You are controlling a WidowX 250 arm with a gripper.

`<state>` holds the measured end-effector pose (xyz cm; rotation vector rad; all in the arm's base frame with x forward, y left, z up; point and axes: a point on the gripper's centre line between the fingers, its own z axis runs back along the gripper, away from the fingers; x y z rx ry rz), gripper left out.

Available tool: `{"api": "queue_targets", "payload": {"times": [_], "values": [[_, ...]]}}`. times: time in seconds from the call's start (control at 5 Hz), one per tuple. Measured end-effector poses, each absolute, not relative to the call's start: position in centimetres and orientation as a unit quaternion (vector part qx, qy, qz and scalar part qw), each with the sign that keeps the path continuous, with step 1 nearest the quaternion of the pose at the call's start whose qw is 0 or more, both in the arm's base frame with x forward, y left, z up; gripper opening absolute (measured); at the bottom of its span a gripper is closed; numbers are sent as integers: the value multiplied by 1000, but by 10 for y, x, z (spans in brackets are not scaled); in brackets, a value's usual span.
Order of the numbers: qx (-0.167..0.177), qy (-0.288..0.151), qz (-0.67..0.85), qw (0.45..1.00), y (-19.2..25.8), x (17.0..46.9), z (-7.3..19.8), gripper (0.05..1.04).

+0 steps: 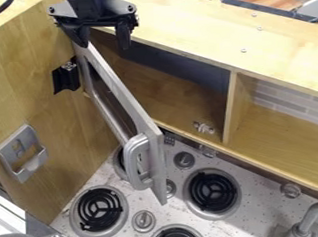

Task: Close microwave

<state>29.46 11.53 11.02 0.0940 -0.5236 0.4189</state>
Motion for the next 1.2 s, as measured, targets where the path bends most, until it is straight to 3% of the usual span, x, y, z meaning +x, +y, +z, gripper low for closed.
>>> {"api": "queue_targets", "payload": {"times": [0.6,1.2], "values": [[44,-243,206,947,133,285,99,998],[85,-213,141,963,156,252,76,998]]}}
